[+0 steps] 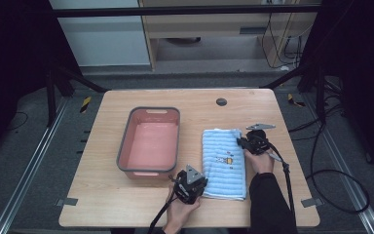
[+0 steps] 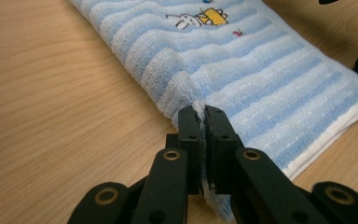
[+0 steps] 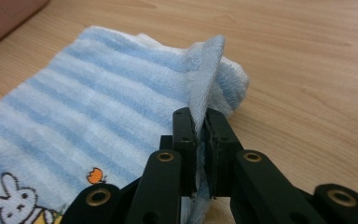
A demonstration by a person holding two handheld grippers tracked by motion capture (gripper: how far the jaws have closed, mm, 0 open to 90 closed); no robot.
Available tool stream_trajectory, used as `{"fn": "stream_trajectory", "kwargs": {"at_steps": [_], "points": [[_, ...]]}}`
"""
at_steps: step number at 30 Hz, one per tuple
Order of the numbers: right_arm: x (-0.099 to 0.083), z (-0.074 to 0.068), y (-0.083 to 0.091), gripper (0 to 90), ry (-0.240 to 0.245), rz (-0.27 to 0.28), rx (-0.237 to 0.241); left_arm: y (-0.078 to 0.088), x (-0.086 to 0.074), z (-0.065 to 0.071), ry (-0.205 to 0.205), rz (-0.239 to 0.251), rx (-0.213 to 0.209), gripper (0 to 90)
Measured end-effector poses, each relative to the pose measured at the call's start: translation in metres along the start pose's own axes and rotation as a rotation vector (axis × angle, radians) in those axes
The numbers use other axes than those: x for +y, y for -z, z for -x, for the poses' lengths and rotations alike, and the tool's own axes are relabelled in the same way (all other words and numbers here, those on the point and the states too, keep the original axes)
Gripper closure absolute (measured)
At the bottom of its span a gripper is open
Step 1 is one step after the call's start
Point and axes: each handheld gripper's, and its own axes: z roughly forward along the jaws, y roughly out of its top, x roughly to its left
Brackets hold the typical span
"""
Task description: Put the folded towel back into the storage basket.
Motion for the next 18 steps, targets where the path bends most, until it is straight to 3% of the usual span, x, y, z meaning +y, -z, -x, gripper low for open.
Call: {"fn": "stream_trajectory", "kwargs": {"at_steps": [18], "points": [[0.027,-0.018,0.041,84.5,0.062,0.14,-0.012,0.034,0.03,0.0,-0.049,0.087,0.001,86.5]]}}
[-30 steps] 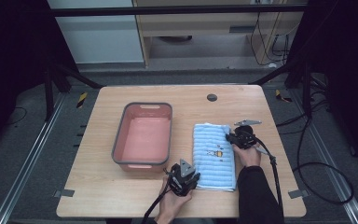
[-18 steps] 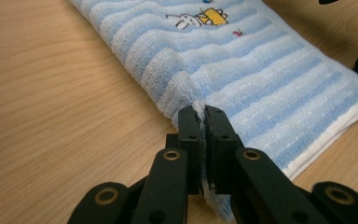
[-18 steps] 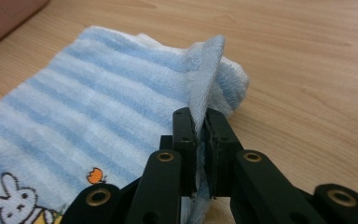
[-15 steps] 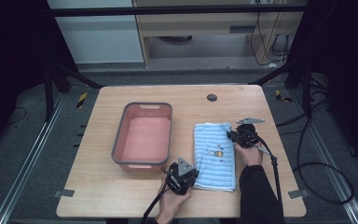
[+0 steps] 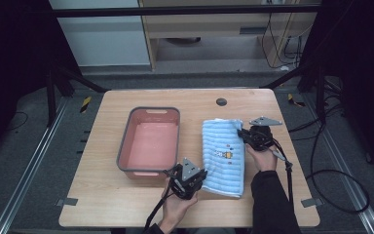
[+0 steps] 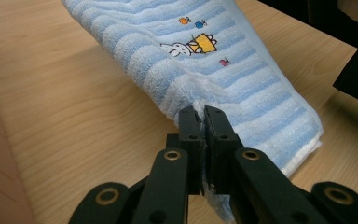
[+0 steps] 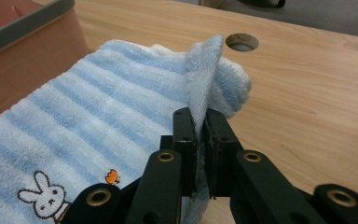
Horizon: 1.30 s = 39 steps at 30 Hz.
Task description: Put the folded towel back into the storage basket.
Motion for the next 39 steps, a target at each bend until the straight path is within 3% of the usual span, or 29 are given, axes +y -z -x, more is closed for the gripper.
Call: {"fn": "stream_trajectory", "kwargs": {"at_steps": [11,18,26,39], "points": [[0.026,-0.008,0.021,84.5,0.014,0.079,-0.003,0.022,0.021,-0.011,-0.009,0.037,0.02,86.5],[0.054,-0.022,0.03,84.5,0.045,0.114,-0.01,0.041,0.037,-0.018,-0.017,0.075,0.03,86.4],[0.079,-0.038,0.034,84.5,0.073,0.145,-0.003,0.06,0.051,-0.031,-0.027,0.104,0.052,86.4],[0.11,-0.064,0.03,84.5,0.1,0.182,0.018,0.086,0.055,-0.051,-0.016,0.148,0.086,86.4]]}}
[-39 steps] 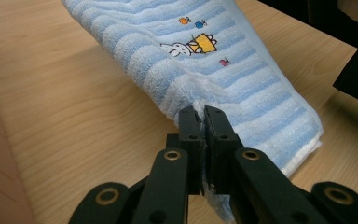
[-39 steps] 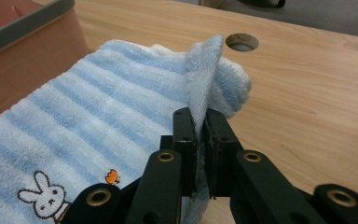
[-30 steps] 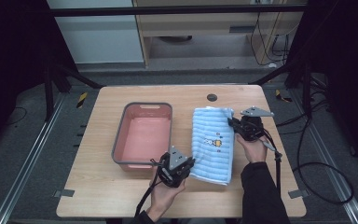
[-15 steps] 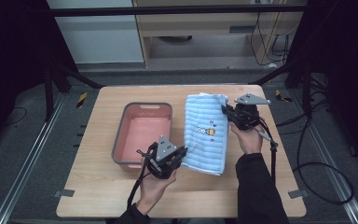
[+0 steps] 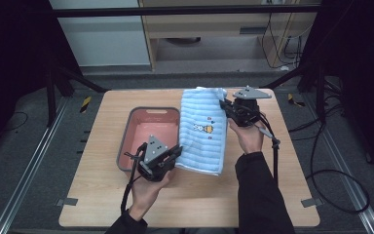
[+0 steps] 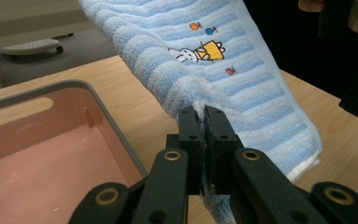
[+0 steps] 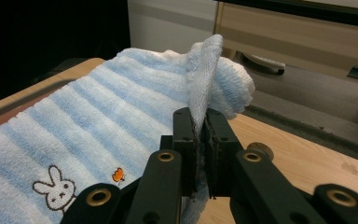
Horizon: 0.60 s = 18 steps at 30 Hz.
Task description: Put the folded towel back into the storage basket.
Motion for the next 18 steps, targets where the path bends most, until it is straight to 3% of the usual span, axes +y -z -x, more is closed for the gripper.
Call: {"fn": "stream_trajectory", "kwargs": {"at_steps": [18], "points": [[0.026,-0.031,-0.025,84.5,0.022,0.013,0.044,0.027,-0.003,-0.034,0.028,0.027,0.051,86.4]]}}
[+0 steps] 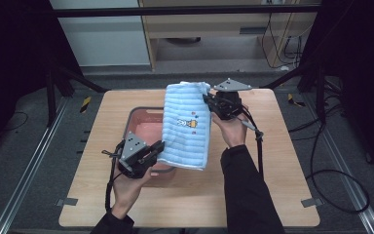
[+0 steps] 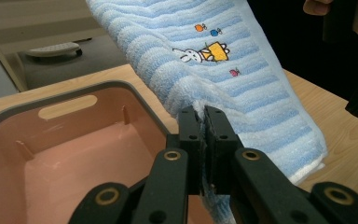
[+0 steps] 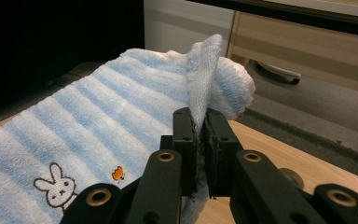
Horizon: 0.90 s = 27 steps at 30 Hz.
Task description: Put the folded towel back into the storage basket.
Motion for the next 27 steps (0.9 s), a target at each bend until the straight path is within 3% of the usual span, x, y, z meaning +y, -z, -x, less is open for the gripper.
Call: {"fn": "stream_trajectory", "kwargs": {"at_steps": [20,27], "points": [[0.009,-0.032,-0.036,84.5,0.001,0.006,0.051,0.021,-0.01,-0.036,0.034,0.002,0.062,86.4],[0.012,-0.04,-0.047,84.5,0.004,0.007,0.07,0.027,-0.013,-0.043,0.033,0.003,0.086,86.4]]}}
